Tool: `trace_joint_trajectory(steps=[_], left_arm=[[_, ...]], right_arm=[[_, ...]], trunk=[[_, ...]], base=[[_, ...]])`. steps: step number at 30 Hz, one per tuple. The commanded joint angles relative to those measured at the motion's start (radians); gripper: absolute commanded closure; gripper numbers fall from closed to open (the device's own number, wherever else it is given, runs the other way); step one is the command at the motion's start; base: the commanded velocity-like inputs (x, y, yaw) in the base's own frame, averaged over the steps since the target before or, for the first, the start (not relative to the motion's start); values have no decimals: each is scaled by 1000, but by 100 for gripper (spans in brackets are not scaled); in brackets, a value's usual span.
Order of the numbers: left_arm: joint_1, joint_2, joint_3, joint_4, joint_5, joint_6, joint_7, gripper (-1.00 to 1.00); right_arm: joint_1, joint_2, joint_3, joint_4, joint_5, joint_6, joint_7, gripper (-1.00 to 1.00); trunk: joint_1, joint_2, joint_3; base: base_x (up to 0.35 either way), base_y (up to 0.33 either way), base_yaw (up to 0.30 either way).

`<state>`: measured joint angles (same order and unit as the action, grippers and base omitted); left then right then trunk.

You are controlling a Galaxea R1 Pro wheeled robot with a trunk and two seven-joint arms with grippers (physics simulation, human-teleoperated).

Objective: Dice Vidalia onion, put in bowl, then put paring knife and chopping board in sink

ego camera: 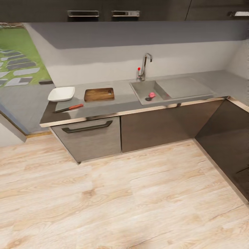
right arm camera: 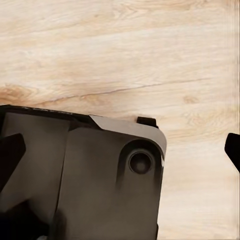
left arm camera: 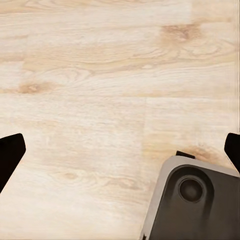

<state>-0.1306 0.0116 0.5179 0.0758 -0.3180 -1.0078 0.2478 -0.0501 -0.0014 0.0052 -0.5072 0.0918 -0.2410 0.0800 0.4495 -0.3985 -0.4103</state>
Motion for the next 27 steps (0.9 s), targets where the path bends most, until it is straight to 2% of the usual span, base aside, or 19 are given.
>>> trace_joint_trajectory(steps=[1,17,27], left_arm=[[-1,1,4,4,-11,-5,8,-100],[-1,-1,4,4,-10,-5,8,-100],[-1,1,4,4,-10,-5,9,-100]], right_arm=[[-1,0,0,0,9,-3,0,-100],[-1,1,-1,-1,9,-3,0,-100],[-1,1,-1,-1,8,-3,0,-100]], trunk=[[0,-2,-1],[0,-2,-1],[0,-2,-3]], base=[[0,-319,0],[0,-320,2],[6,-320,100]])
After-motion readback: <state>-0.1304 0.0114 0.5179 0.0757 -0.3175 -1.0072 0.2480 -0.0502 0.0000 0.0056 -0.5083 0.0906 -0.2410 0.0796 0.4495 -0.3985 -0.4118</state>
